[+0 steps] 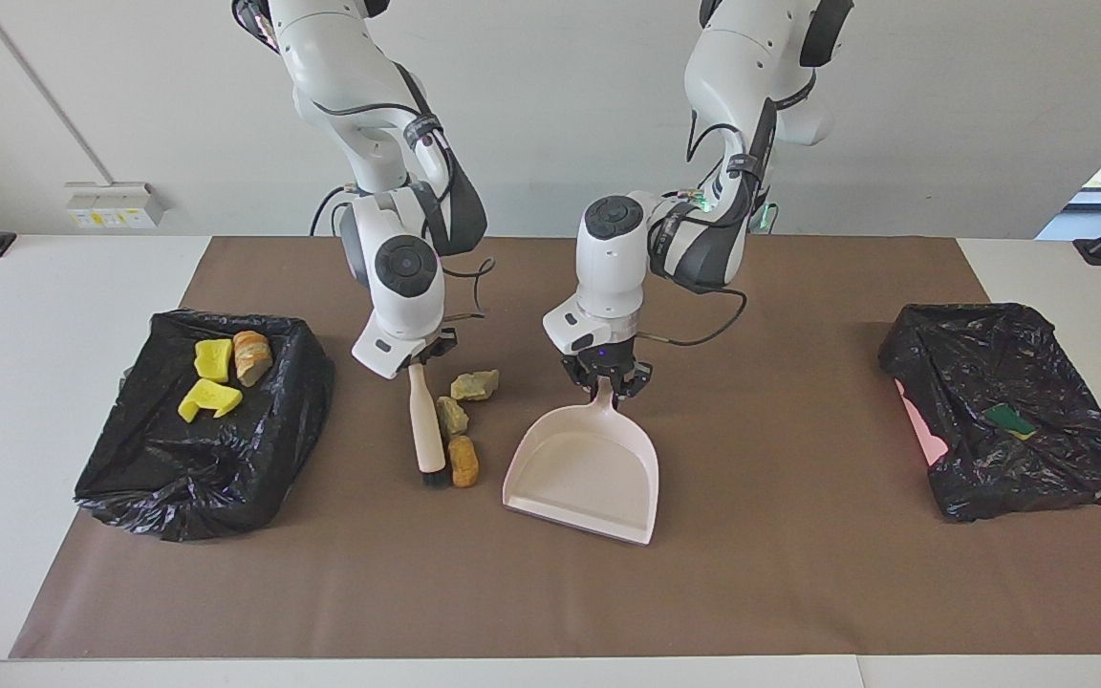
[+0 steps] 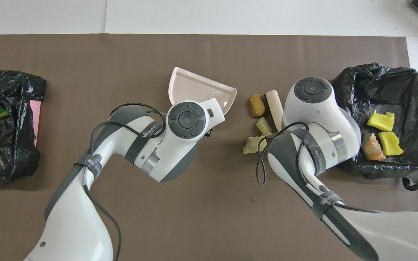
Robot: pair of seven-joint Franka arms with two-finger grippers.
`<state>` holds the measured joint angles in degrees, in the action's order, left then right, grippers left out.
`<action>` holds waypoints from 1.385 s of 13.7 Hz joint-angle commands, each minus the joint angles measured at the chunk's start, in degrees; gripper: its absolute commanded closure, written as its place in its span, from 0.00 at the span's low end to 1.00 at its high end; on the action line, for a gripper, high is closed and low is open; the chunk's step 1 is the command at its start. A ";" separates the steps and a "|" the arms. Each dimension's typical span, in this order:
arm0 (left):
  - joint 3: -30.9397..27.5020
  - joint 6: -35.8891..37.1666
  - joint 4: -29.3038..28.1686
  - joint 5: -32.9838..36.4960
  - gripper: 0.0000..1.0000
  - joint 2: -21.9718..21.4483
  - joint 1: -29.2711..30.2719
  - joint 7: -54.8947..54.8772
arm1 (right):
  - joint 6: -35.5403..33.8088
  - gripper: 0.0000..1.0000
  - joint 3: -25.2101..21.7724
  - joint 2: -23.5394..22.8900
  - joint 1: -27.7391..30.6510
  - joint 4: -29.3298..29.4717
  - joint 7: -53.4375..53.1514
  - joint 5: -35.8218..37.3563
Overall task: Sweep and dump trash in bin
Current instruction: 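Lift the dustpan with the left gripper while the right gripper lifts the brush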
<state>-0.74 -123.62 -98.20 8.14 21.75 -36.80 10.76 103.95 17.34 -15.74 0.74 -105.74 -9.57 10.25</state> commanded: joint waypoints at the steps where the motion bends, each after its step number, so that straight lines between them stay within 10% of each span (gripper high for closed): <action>1: 0.22 7.32 -1.29 1.00 1.00 -4.52 2.43 -15.28 | -4.53 1.00 0.33 3.87 2.60 2.29 0.69 -1.46; 9: 0.48 8.49 -5.25 -2.07 1.00 -5.76 6.65 -47.56 | -2.18 1.00 0.33 9.86 4.10 -11.50 3.59 -1.10; 19: 0.22 -0.22 -16.41 -3.49 1.00 -9.10 1.56 -50.31 | 6.60 1.00 0.59 3.36 -7.14 -12.21 -1.07 -19.45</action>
<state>0.22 -122.13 -111.25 5.29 14.40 -34.11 -38.63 108.18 17.69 -10.62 -5.17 -118.60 -10.16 -4.47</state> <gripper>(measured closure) 0.674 0.736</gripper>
